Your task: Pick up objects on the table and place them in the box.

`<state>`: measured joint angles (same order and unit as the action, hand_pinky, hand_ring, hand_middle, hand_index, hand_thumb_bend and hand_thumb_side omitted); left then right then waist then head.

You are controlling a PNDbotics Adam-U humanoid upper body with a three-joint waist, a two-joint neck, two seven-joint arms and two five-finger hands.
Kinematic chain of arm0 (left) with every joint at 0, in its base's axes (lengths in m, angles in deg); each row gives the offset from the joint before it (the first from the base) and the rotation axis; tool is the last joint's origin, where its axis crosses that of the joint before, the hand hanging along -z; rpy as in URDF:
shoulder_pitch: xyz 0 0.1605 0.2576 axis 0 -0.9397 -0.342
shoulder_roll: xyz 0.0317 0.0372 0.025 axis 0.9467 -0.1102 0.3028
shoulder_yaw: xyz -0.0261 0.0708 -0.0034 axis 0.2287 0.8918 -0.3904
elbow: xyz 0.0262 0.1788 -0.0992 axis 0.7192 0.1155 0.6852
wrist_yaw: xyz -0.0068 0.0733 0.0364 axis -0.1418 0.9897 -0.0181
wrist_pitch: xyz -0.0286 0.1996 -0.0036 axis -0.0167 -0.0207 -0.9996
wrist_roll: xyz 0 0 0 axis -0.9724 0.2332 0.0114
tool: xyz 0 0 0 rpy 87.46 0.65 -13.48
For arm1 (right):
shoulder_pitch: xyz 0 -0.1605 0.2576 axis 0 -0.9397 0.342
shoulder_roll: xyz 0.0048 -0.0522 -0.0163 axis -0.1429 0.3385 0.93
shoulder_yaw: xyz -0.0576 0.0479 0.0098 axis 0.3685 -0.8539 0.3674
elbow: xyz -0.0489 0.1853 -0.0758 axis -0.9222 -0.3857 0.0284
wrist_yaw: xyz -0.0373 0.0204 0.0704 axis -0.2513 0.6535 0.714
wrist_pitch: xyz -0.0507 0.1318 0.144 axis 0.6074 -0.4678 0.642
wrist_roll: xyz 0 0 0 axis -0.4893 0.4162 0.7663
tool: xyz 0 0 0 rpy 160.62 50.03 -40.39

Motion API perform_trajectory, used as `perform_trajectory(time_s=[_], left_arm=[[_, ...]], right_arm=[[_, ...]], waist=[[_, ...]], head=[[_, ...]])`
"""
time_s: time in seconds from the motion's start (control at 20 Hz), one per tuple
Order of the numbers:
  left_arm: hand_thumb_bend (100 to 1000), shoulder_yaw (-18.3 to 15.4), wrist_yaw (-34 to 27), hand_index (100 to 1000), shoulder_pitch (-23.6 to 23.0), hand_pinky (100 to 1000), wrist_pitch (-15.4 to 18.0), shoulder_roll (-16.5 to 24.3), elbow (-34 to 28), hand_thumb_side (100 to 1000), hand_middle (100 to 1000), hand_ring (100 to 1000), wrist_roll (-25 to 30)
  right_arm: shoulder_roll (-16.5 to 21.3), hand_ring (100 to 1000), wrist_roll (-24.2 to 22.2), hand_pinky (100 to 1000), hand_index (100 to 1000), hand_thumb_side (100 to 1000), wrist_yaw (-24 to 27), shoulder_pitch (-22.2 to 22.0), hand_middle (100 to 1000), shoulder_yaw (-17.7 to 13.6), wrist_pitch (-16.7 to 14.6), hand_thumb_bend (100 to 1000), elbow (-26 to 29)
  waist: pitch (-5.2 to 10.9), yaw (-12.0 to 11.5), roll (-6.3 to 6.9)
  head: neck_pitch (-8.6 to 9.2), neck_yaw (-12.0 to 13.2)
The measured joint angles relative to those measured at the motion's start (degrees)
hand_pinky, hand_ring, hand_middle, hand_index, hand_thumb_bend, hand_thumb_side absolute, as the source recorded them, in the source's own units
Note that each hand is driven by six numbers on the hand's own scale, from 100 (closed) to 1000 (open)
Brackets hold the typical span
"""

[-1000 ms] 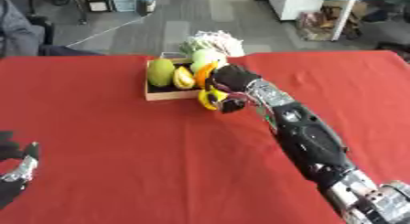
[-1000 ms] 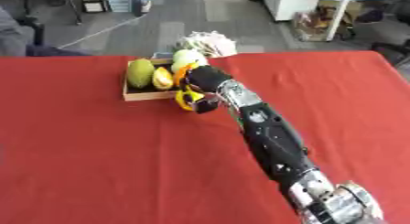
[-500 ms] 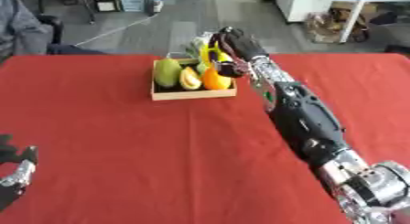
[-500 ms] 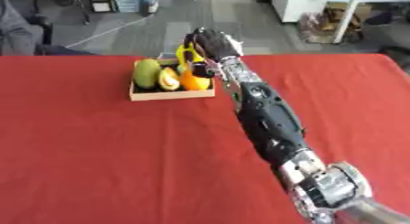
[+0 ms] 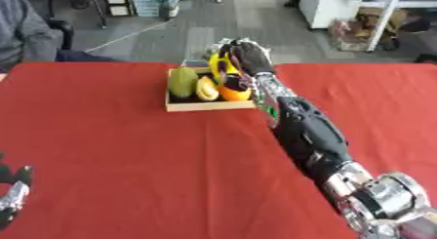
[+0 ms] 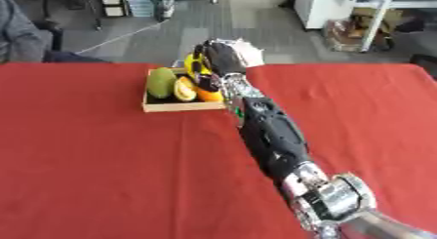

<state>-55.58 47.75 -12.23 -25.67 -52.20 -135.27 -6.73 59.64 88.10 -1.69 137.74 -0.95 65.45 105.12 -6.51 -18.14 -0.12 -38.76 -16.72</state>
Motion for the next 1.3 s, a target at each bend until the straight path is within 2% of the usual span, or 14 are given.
perform_trajectory(time_s=[0.35,0.65,0.85,0.9,0.95,1.05,1.15,1.3], left_arm=[[385,0.3,0.0,678,0.0,749,0.0,0.0,-0.1,100,500,518,0.3],[385,0.3,0.0,678,0.0,748,0.0,0.0,-0.1,100,500,518,0.3],[389,0.3,0.0,678,0.0,748,0.1,0.0,-0.1,100,499,518,0.2],[380,0.3,0.0,678,0.0,748,0.1,0.0,-0.1,100,499,518,0.2],[392,0.2,0.0,678,-0.1,748,0.1,0.0,-0.1,100,499,518,0.1],[395,0.0,0.1,678,-0.4,748,0.1,0.0,-0.1,100,499,518,0.0],[398,-0.2,0.2,678,-0.8,748,0.2,0.0,0.1,100,499,524,-0.3],[405,-0.5,0.5,678,-1.5,748,0.3,0.0,0.1,100,499,533,-0.6]], right_arm=[[-0.2,721,-3.7,737,809,100,-3.7,0.0,742,0.1,1.1,100,-0.9],[-0.2,731,-4.2,742,813,100,-5.8,0.0,751,0.1,1.2,100,-0.7],[-0.2,710,-3.7,737,801,100,-5.6,-0.1,726,0.2,0.3,100,0.9],[-0.1,703,-3.6,735,796,171,-5.0,-0.2,718,0.4,-0.2,100,1.7],[0.1,690,-3.6,732,789,100,-4.1,-0.5,704,0.7,-0.9,100,2.5],[0.8,663,-3.7,725,774,100,-0.9,-1.0,673,1.5,-2.5,100,4.9],[1.8,639,-4.2,720,763,100,4.4,-2.2,648,2.7,-4.4,100,8.2],[3.8,620,-5.9,714,750,100,14.9,-5.4,624,4.9,-6.5,100,14.9]], waist=[[0.00,0.0,0.00],[0.00,0.3,0.00],[0.00,1.3,0.00],[0.00,1.8,0.00],[0.06,2.3,0.00],[0.08,3.6,-0.02],[0.18,5.2,-0.09],[0.99,7.5,-0.34]], head=[[0.01,-0.1],[0.03,-0.1],[0.03,0.0],[0.03,0.1],[0.02,0.4],[-0.05,1.1],[-0.30,2.1],[-1.07,3.8]])
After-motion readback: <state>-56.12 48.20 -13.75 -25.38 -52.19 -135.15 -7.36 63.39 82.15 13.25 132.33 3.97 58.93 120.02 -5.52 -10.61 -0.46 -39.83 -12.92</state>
